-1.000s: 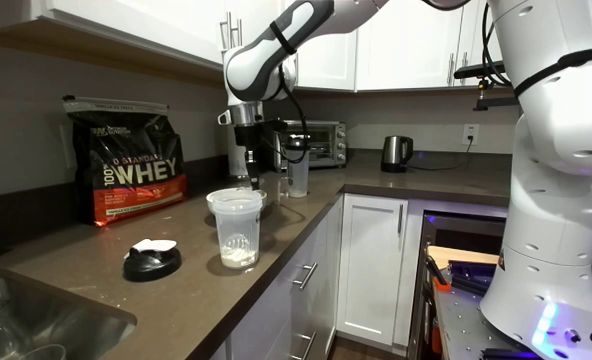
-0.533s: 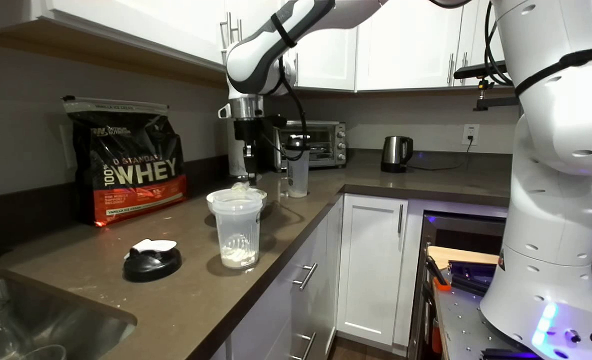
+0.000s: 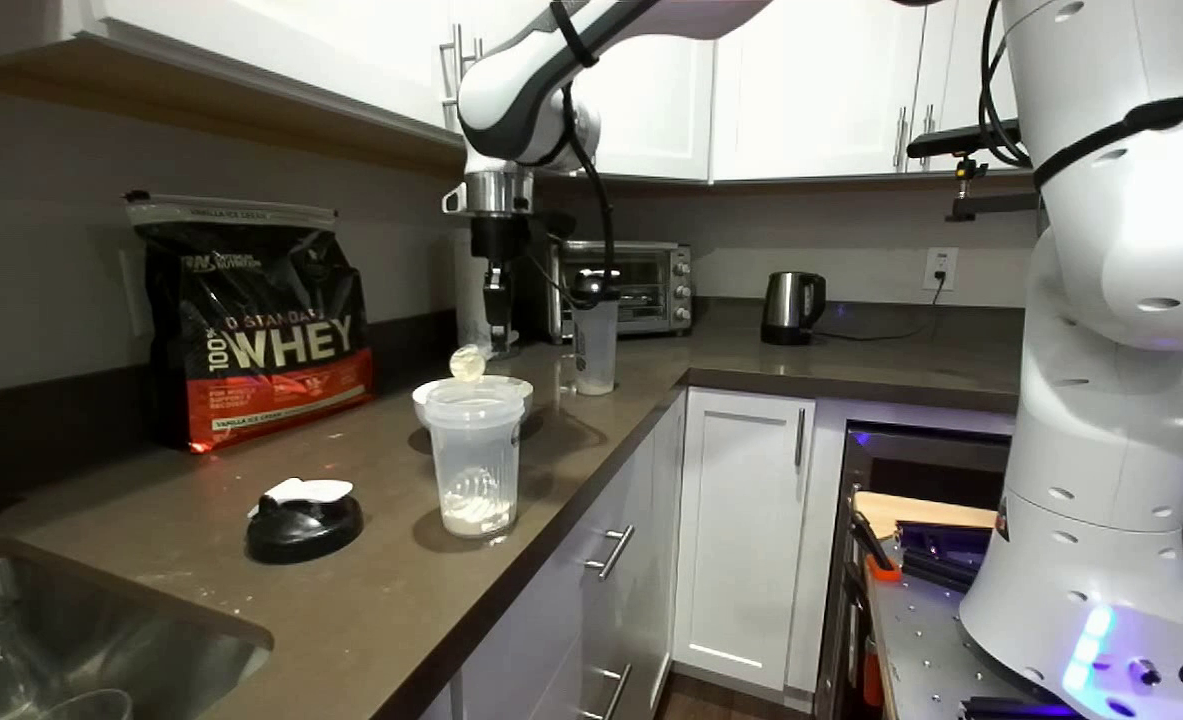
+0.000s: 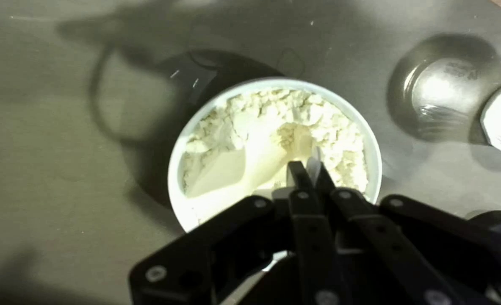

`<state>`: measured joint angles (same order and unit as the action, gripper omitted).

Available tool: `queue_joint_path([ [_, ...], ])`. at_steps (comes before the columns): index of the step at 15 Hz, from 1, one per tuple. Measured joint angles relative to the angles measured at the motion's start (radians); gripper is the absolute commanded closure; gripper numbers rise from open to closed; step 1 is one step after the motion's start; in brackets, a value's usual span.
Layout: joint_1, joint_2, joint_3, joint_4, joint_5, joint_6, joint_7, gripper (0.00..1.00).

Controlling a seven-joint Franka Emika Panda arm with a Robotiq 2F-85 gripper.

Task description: Put one scoop of powder from the white bowl into the clear bottle on the left

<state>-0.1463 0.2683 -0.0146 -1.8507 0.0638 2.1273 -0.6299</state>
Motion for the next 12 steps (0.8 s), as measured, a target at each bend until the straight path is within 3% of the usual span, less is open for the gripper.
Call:
queue_joint_path([
  [6,-0.035,-0.014,-0.003,-0.004,0.139,-0.050,-0.041,0.99],
  [12,-0.039,-0.070,-0.017,-0.045,0.197,-0.094,-0.058,0.99],
])
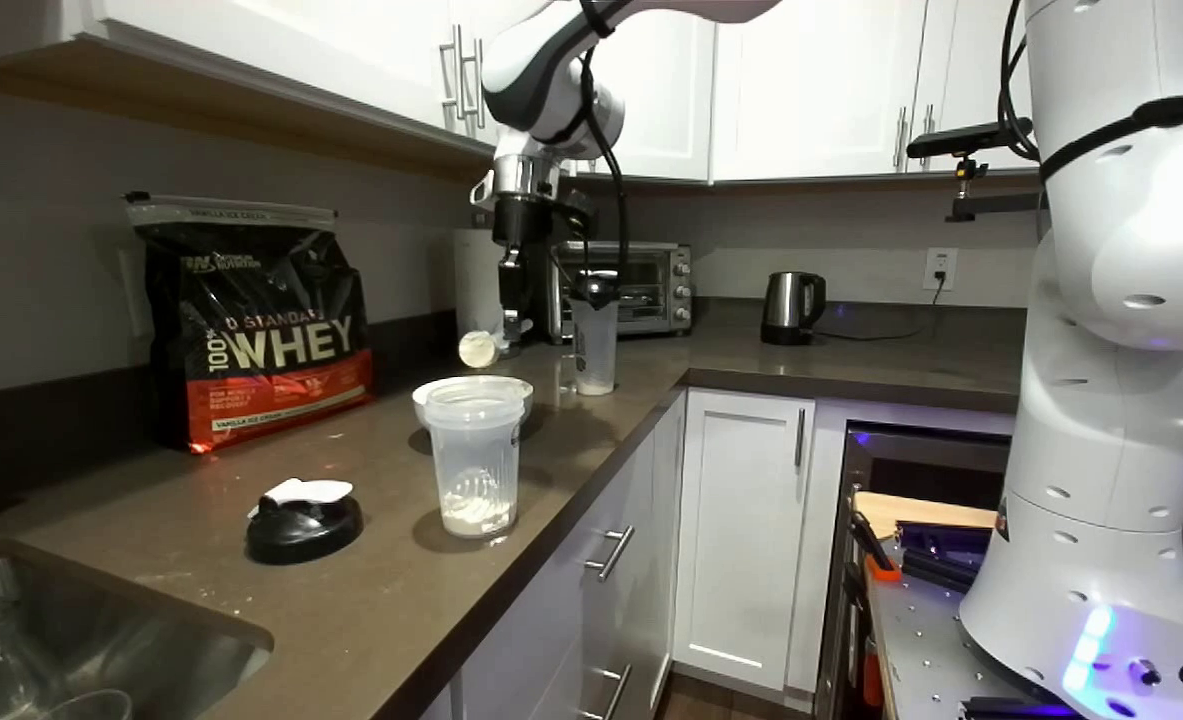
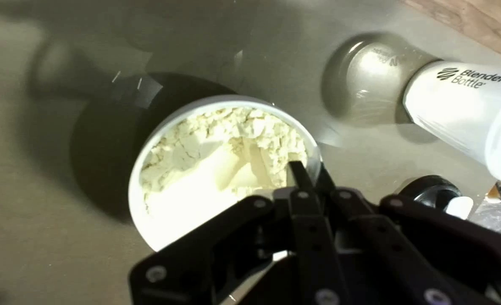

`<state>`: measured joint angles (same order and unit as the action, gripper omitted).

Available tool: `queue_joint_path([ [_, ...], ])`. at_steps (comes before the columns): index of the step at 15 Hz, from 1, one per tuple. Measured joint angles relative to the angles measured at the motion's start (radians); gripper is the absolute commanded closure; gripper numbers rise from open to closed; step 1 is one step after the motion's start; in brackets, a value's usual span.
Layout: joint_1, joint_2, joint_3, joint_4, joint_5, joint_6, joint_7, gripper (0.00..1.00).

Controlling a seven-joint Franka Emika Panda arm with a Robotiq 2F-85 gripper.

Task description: Put one scoop of powder from the white bowl into the clear bottle on the left

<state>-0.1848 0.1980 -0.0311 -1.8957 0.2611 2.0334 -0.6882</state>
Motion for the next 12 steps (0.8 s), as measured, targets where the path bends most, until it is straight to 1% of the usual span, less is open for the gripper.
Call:
queue_joint_path([
  [5,0.001,-0.062,-0.007,-0.032,0.039,-0.068,-0.041,0.99],
  [12,0.006,-0.121,-0.017,-0.035,0.090,-0.176,-0.077,0.99],
])
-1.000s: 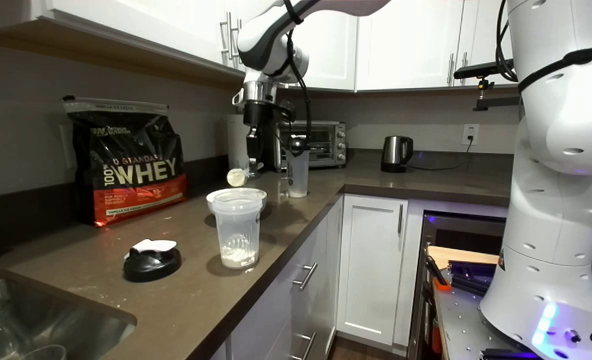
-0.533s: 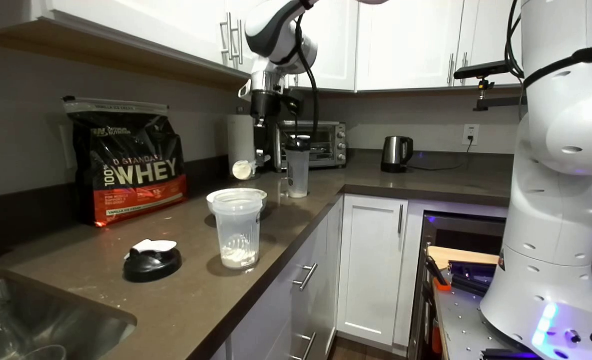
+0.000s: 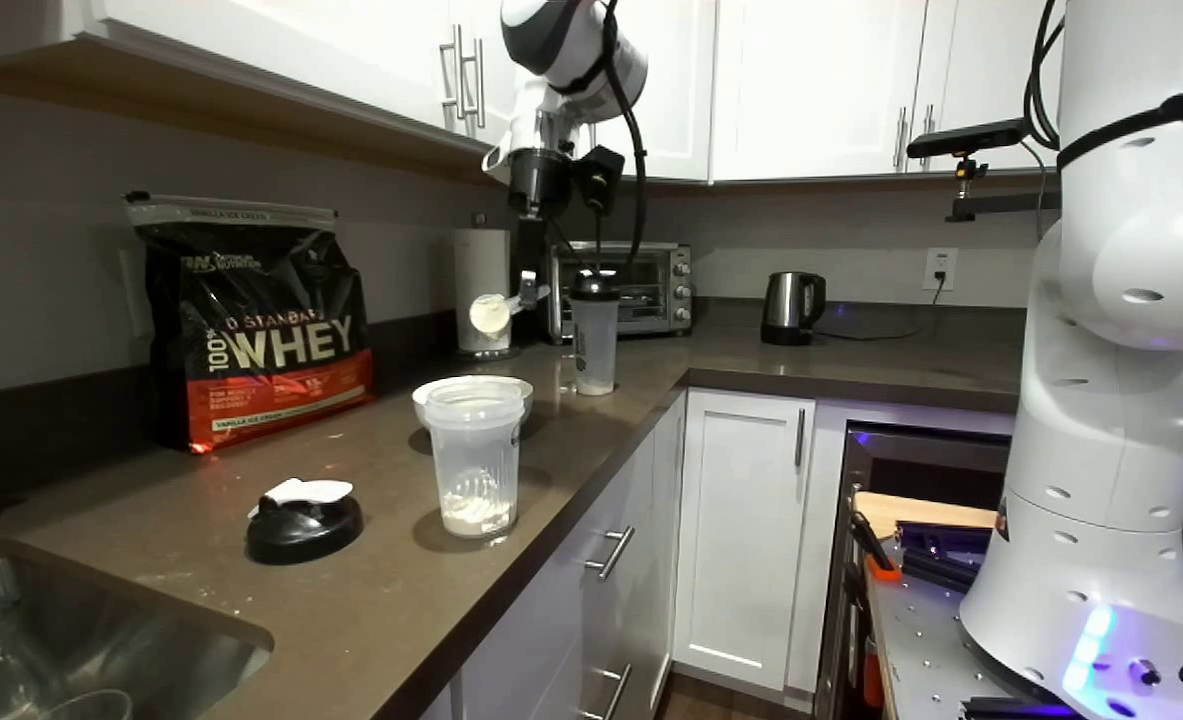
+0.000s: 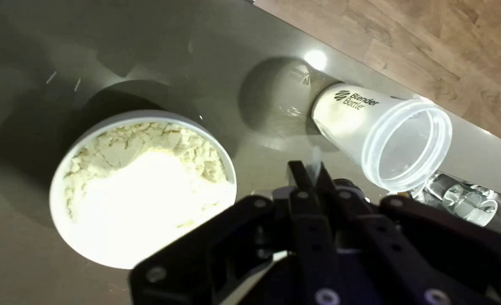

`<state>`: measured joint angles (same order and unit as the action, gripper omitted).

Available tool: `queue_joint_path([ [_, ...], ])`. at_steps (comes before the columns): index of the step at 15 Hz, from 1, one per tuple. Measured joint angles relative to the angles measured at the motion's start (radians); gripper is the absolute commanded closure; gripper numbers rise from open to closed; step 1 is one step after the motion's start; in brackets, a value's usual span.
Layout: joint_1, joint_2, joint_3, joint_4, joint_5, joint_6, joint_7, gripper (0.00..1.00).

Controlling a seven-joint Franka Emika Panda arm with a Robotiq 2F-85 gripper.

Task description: Put one scoop of powder from the white bowl into the clear bottle on the left

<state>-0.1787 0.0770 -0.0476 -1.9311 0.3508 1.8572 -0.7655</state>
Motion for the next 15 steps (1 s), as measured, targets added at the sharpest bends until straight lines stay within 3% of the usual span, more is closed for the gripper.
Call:
queue_joint_path([
  [8,0.045,-0.056,0.000,-0.011,0.006,-0.018,-0.002,0.99],
  [15,0.112,-0.139,0.006,-0.092,0.006,-0.016,-0.002,0.99],
])
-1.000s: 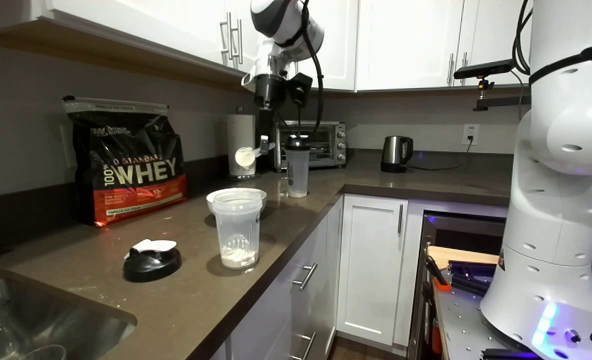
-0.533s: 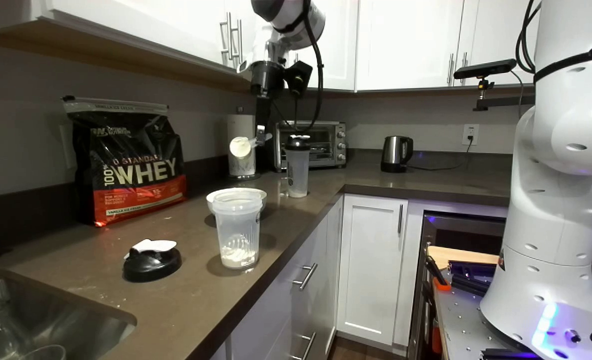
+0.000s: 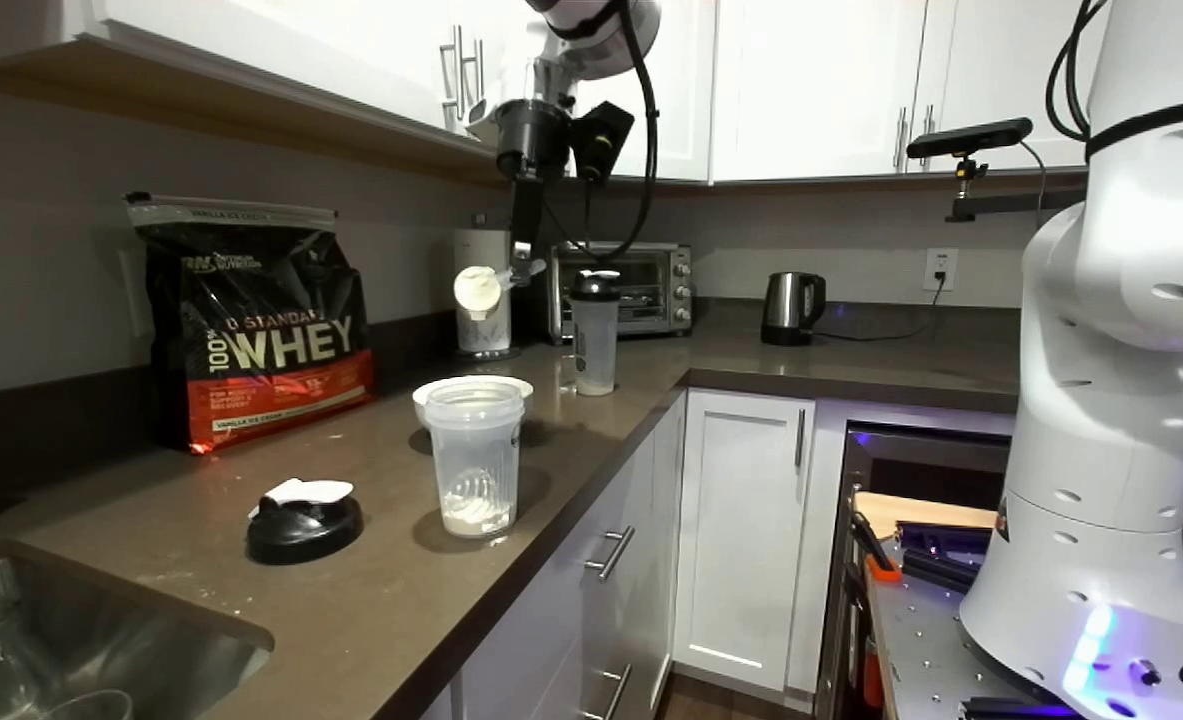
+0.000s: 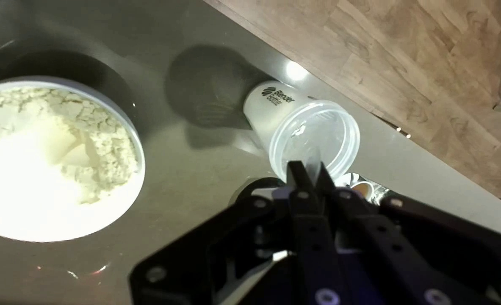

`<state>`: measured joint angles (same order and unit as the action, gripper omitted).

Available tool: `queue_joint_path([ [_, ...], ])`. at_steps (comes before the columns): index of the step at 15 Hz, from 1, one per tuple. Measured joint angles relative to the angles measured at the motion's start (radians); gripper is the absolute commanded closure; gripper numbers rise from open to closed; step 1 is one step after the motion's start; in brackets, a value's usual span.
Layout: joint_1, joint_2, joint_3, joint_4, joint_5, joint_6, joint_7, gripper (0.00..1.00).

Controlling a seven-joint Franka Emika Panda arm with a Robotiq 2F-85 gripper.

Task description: Put one scoop of powder from the white bowl into the clear bottle on the left

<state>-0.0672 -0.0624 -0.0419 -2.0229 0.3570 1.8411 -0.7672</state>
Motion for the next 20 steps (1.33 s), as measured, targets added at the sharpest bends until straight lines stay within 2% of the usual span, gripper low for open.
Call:
queue_joint_path([
  [5,0.044,-0.053,0.004,-0.069,0.000,0.020,0.000,0.99],
  [11,0.085,-0.063,0.016,-0.128,-0.012,0.115,0.000,0.99],
  [20,0.089,-0.054,0.028,-0.145,-0.070,0.211,0.000,0.99],
])
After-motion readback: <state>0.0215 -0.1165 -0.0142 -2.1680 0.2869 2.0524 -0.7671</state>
